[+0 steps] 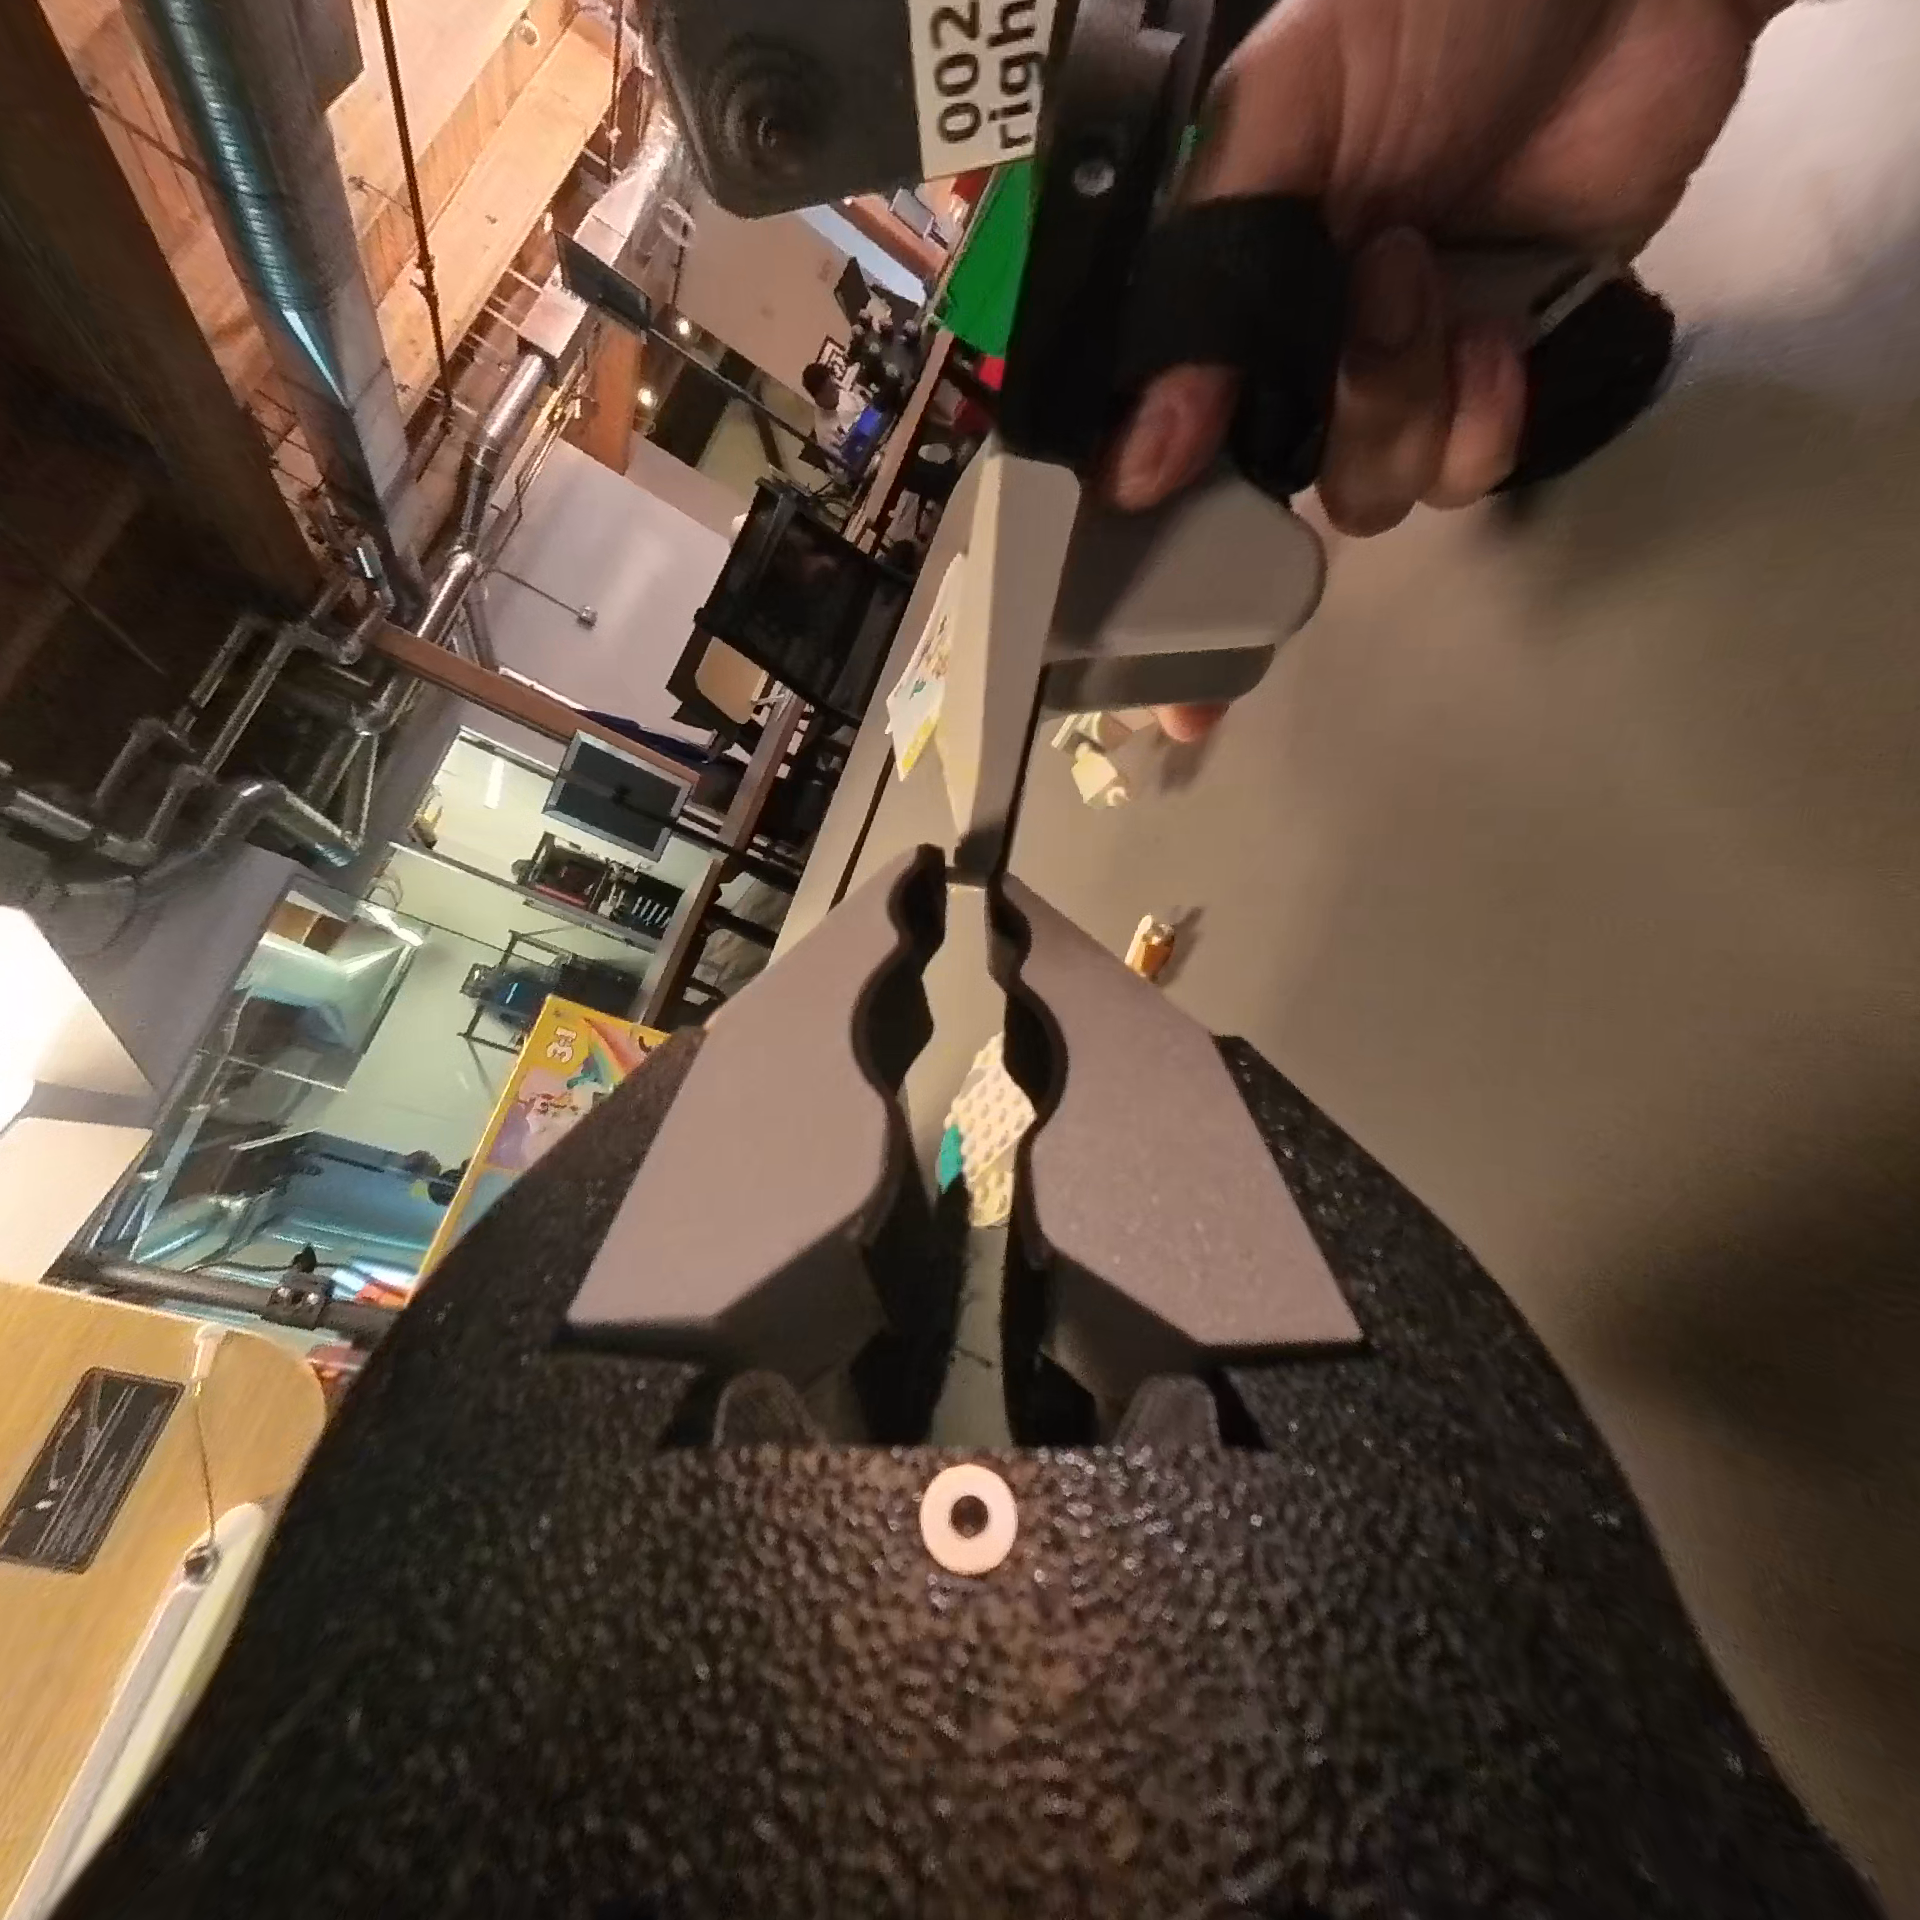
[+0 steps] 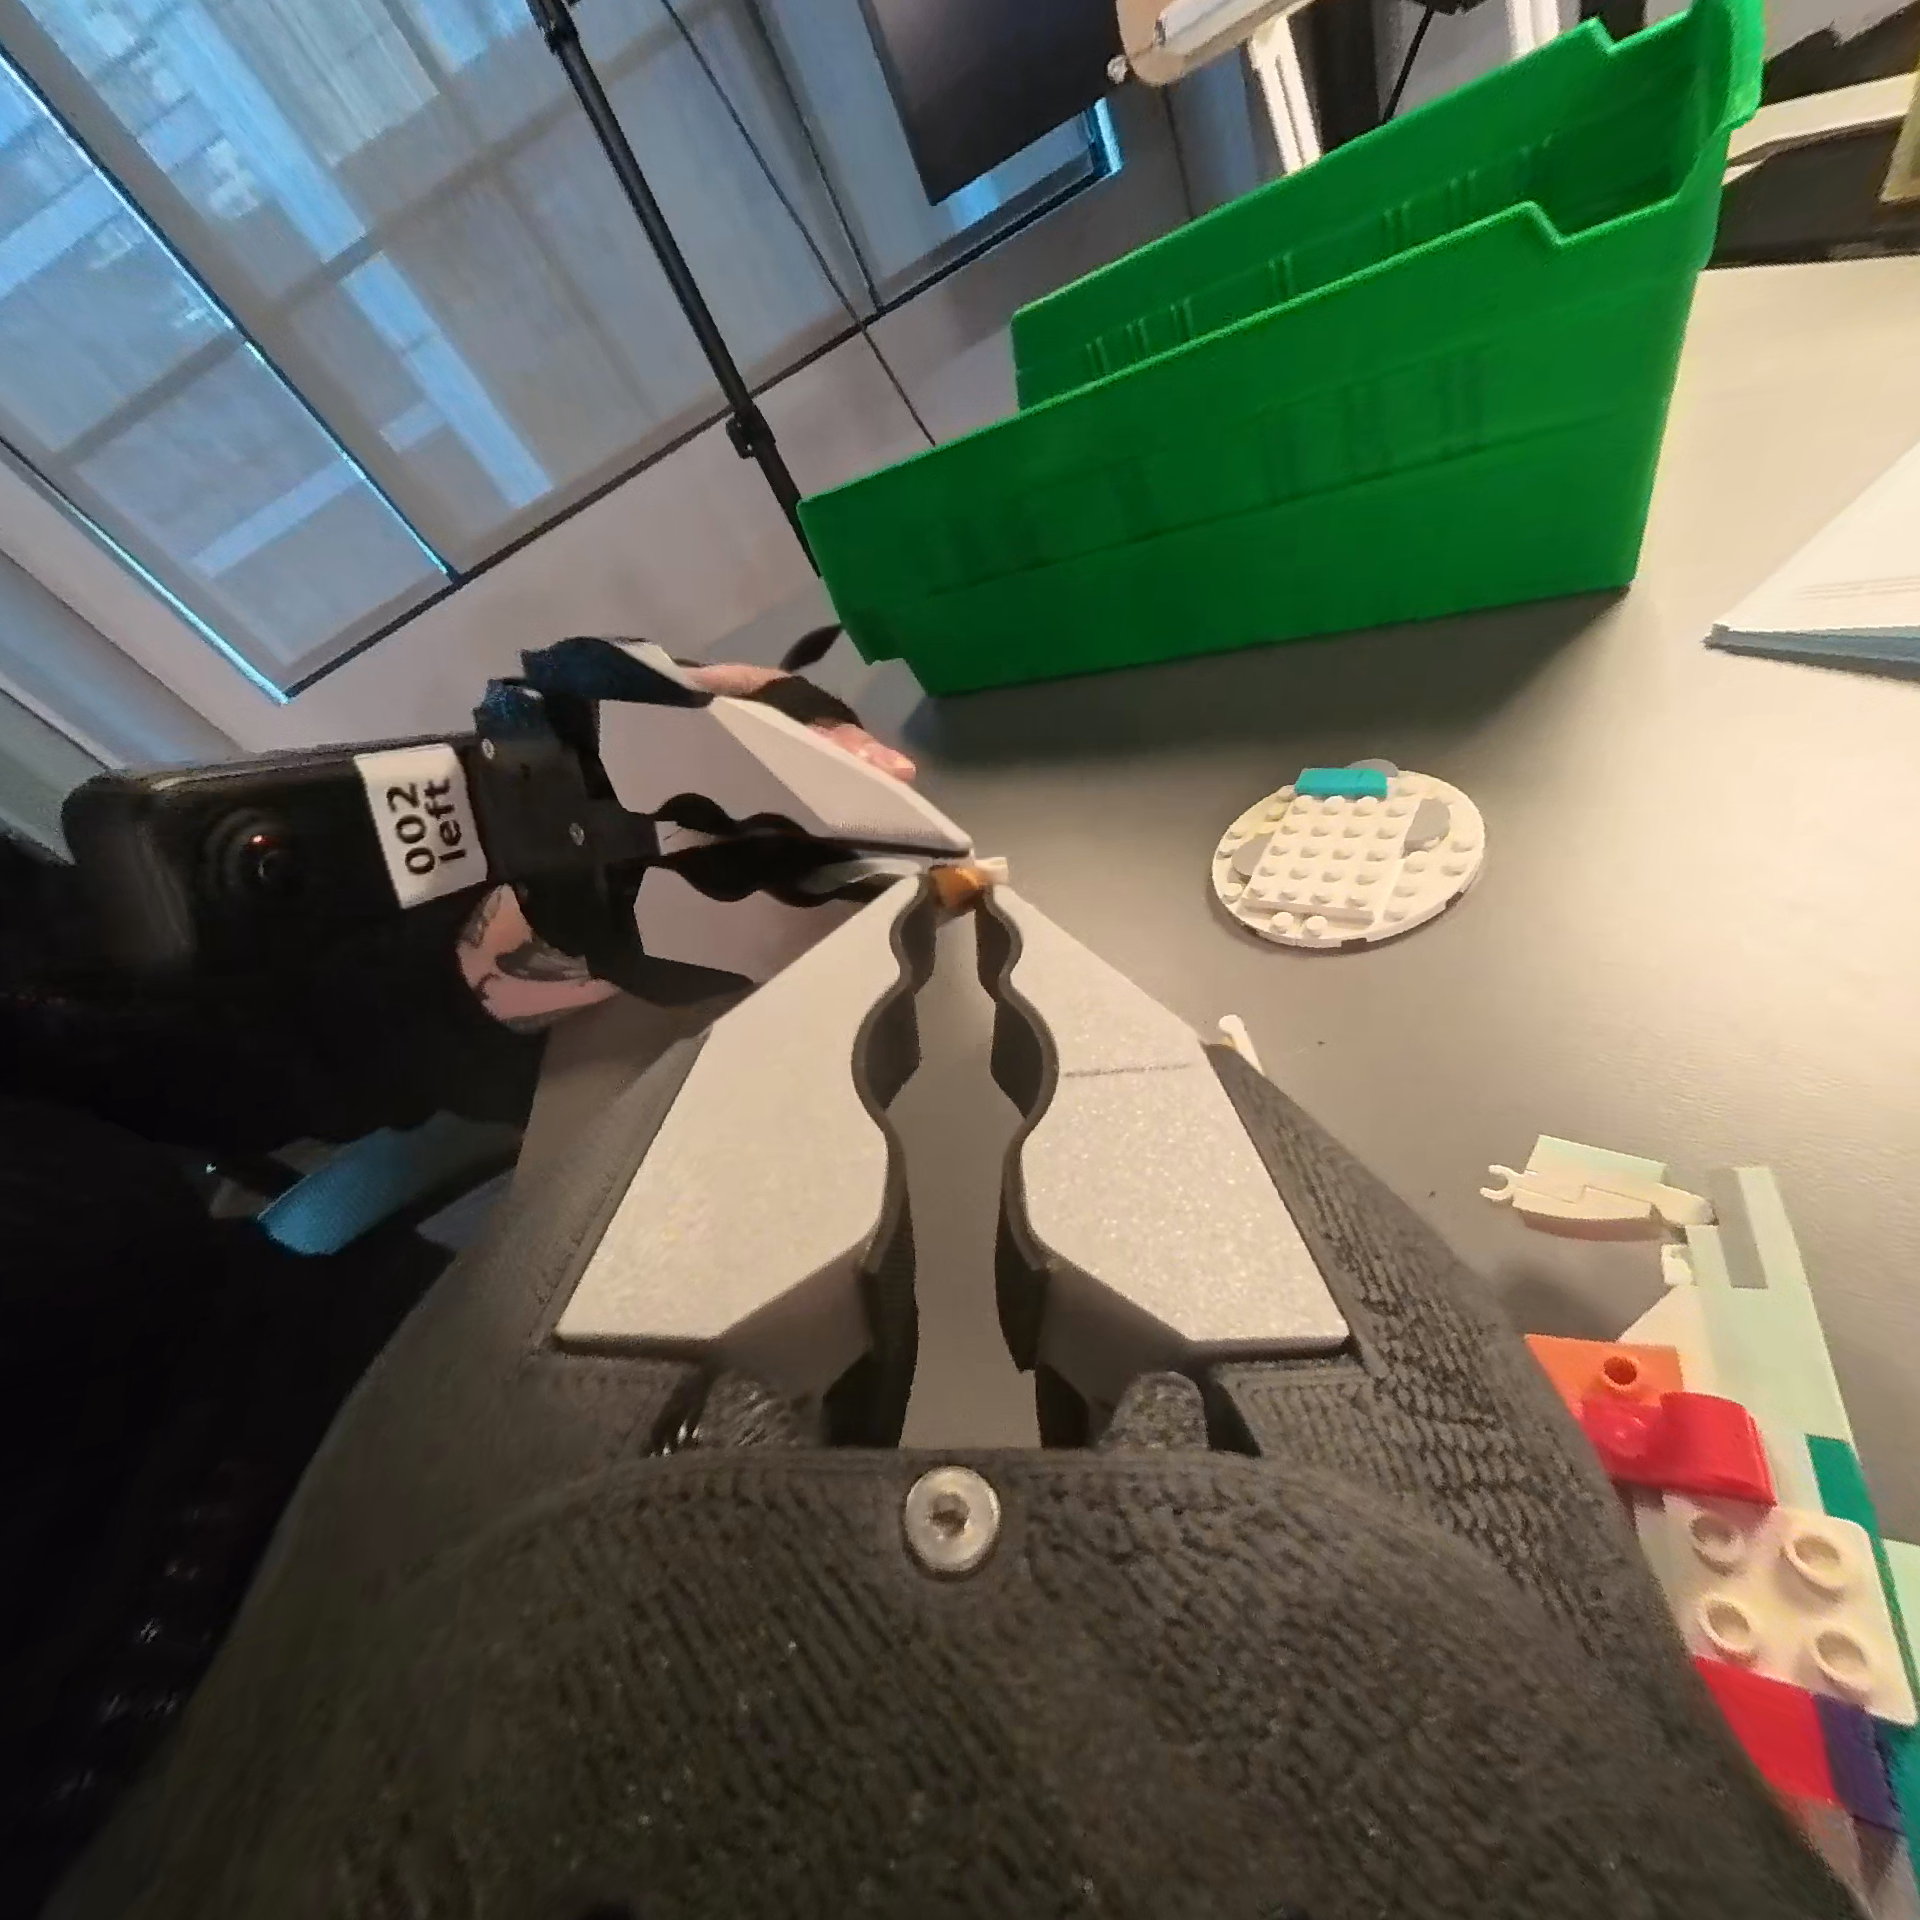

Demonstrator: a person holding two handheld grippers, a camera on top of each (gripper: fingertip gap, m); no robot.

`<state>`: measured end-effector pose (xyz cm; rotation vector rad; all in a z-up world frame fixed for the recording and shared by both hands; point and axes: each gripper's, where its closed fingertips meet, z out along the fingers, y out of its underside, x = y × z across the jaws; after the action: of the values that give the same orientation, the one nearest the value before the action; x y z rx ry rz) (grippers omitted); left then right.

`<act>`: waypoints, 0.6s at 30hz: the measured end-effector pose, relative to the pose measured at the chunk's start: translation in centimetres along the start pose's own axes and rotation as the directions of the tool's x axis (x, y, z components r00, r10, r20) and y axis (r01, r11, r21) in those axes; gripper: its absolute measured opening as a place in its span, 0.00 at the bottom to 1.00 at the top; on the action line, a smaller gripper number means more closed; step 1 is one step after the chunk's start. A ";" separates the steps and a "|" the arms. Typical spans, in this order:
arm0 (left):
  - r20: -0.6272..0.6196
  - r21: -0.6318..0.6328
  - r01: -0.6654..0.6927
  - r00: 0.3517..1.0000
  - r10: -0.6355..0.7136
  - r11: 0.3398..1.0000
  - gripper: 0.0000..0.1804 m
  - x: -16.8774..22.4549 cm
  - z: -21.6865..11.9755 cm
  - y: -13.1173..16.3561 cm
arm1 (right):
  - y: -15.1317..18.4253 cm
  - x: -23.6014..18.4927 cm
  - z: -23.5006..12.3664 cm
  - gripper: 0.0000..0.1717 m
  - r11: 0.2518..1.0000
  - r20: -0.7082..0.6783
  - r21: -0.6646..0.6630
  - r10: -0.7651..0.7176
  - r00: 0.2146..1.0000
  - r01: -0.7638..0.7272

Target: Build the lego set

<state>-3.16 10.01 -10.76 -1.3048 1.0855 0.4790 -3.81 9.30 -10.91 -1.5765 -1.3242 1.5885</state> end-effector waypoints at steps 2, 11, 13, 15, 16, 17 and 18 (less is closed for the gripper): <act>-0.009 -0.016 -0.032 0.999 0.032 0.999 0.03 0.3 0.2 0.2 | 0.3 0.3 0.0 0.03 0.999 -0.019 -0.029 -0.028 0.999 0.027; 0.073 -0.039 0.054 0.996 -0.051 0.998 0.02 -2.5 -1.3 2.2 | 0.4 1.7 -2.2 0.00 0.990 -0.070 -0.081 -0.122 0.990 0.116; 0.080 -0.003 0.134 0.988 -0.133 0.991 0.02 -3.1 -1.6 2.1 | 0.0 1.8 -2.6 0.00 0.995 -0.057 -0.045 -0.096 0.994 0.093; 0.059 0.009 0.121 0.991 -0.121 0.993 0.02 -2.6 -1.3 1.6 | -0.1 1.3 -2.0 0.05 0.994 -0.046 -0.027 -0.111 0.993 0.109; 0.041 0.021 0.111 0.993 -0.112 0.994 0.02 -2.1 -1.0 1.1 | -0.1 0.8 -1.5 0.11 0.993 -0.024 -0.021 -0.114 0.993 0.113; 0.022 0.035 0.100 0.995 -0.101 0.994 0.03 -1.5 -0.8 0.5 | 0.1 0.2 -1.0 0.14 0.994 -0.001 -0.020 -0.105 0.995 0.105; 0.006 0.045 0.084 0.996 -0.084 0.995 0.03 -1.0 -0.6 0.1 | 0.2 -0.2 -0.5 0.17 0.996 0.016 -0.019 -0.085 0.996 0.086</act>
<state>-3.87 9.76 -9.89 -1.3026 1.0249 0.3944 -3.27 9.15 -10.92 -1.5015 -1.4009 1.5429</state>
